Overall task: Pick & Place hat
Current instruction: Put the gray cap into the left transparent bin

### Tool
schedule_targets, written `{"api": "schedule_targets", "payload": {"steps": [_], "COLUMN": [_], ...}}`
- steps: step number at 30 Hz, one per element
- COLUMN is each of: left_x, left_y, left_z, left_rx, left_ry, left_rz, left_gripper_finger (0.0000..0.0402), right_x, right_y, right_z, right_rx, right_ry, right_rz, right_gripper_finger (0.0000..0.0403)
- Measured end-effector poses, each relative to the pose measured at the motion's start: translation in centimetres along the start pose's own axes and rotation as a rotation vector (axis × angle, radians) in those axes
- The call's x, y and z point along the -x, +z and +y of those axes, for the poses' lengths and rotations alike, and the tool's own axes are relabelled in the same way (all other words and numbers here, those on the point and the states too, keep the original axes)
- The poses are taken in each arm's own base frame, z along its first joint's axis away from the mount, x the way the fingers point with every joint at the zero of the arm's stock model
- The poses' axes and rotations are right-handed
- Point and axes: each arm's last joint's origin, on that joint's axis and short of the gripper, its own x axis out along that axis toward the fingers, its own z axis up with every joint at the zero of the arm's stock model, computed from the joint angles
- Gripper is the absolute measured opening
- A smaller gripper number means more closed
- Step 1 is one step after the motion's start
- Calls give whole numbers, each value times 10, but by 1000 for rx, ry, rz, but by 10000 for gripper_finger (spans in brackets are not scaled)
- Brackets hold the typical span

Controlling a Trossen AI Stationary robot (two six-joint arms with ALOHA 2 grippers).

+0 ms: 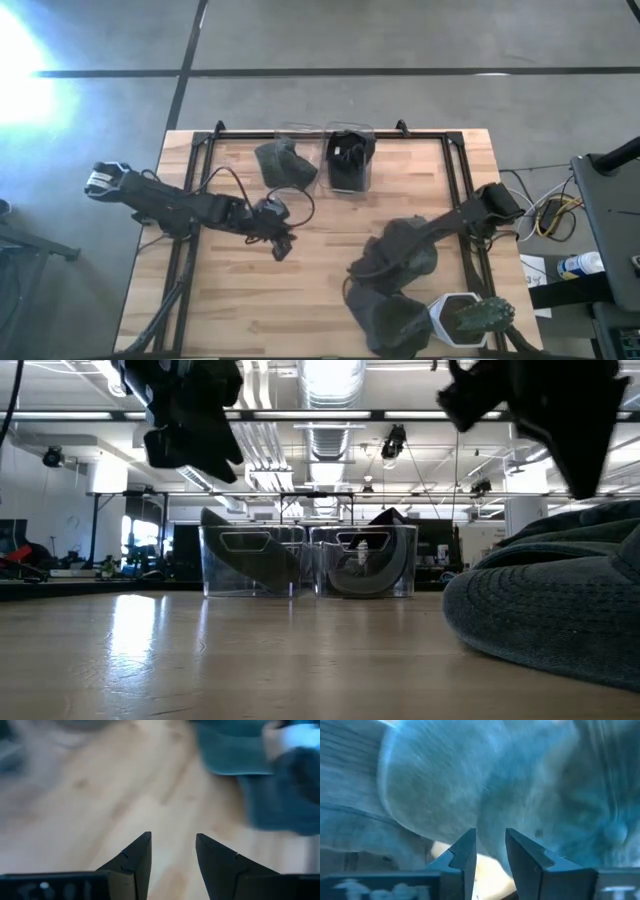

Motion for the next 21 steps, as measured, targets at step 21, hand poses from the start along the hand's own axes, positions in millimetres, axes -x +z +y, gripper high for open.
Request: {"api": "schedule_targets", "payload": {"steps": [21], "left_x": [-35], "left_y": [-89], "left_z": [26], "left_rx": [516], "left_ry": [-193], "left_rz": [143], "left_gripper_finger": [147], "right_x": [-84], "right_y": [62], "right_z": [-22], "right_rx": [-387], "right_ry": [533], "right_rz": [-281], "right_gripper_finger": [68]}}
